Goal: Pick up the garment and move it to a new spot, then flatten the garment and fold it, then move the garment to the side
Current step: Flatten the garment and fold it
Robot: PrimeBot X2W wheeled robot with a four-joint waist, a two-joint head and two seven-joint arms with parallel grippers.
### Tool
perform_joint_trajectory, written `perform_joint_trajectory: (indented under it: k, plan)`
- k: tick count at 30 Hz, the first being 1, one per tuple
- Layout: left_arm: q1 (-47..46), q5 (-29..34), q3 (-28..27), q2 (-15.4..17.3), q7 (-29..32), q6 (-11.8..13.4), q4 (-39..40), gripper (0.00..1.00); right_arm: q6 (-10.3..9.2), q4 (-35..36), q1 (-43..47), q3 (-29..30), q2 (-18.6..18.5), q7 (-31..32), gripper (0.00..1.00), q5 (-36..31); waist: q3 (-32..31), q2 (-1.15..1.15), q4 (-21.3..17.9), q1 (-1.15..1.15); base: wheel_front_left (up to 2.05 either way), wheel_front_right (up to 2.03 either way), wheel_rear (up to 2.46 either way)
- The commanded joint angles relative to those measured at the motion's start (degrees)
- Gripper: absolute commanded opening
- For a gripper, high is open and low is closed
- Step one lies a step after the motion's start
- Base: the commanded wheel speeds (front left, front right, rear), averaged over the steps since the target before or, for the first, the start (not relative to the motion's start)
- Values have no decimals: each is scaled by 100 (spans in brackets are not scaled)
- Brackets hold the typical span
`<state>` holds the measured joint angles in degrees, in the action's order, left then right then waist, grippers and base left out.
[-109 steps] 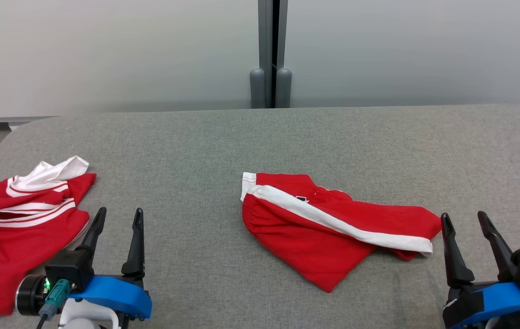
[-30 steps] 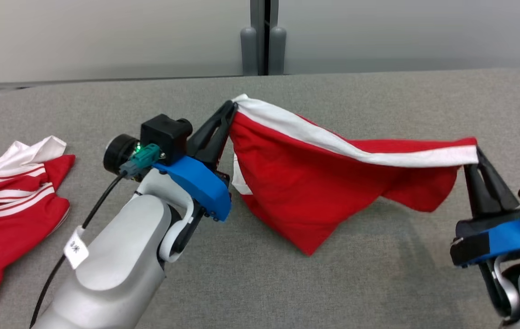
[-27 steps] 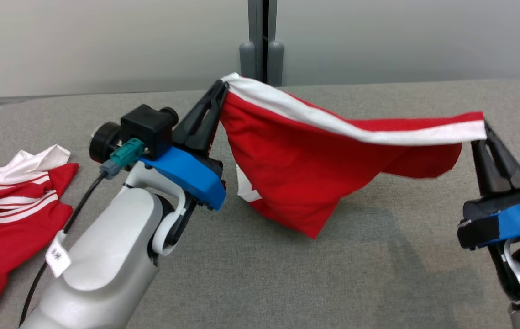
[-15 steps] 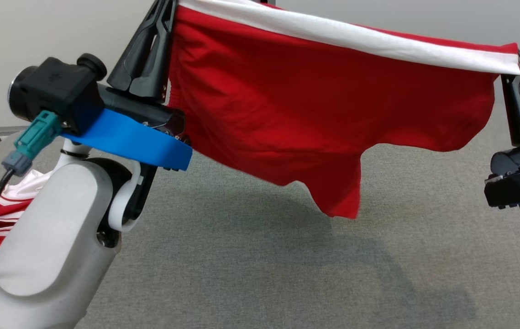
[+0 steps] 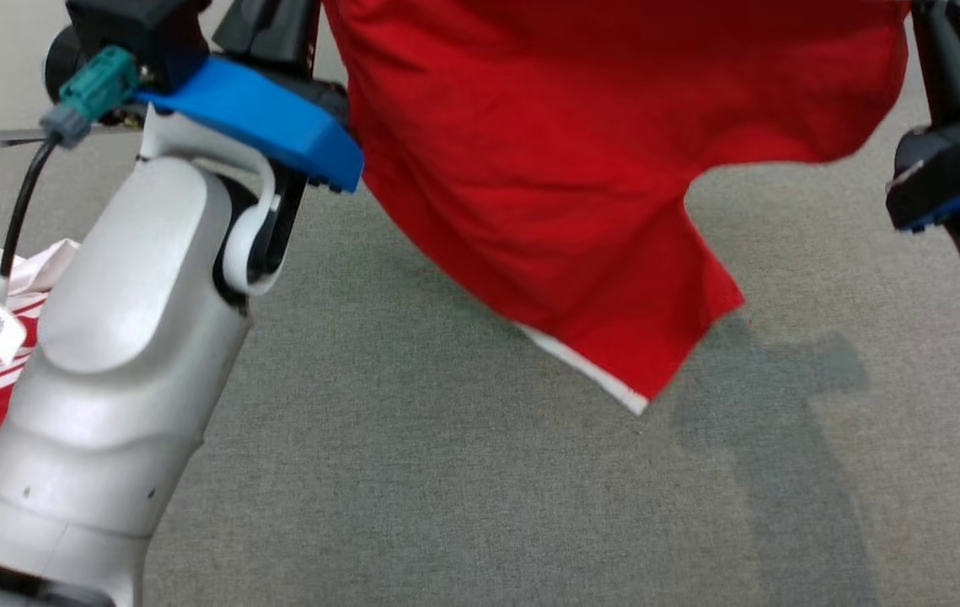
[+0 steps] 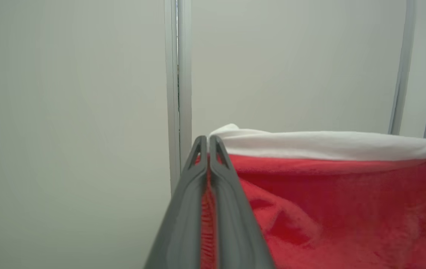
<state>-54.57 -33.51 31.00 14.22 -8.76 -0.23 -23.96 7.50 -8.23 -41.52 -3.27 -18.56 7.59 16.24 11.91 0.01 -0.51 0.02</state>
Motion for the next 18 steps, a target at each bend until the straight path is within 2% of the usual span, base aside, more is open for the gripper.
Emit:
perform_joint_trajectory:
  k: [1,5,10,13,18]
  plan:
    - [-201,-18,-32,-76,-125,-60,-224,0,-2,-164,-248,-9,-2,-59,0,15,95,-1,67,-2,0,0,0]
    - [-951,-68,-266,-358,-528,-266,-1392,0,-2,-1079,-1237,-79,212,-417,0,34,204,-1,4,-2,0,0,0]
    - [-1403,-99,-798,-473,-645,-282,-2378,0,-7,-2331,-2072,-19,603,-1015,0,51,253,-1,-71,-2,0,0,0]
    - [-1120,24,-1027,-527,-644,-327,-2749,0,-7,-3072,-2172,-134,855,-1362,0,90,287,-1,-79,-2,0,0,0]
    - [-464,127,-1220,-711,-647,-430,-3458,0,-7,-4278,-1773,-519,1189,-1742,0,231,420,-1,-74,-2,0,0,0]
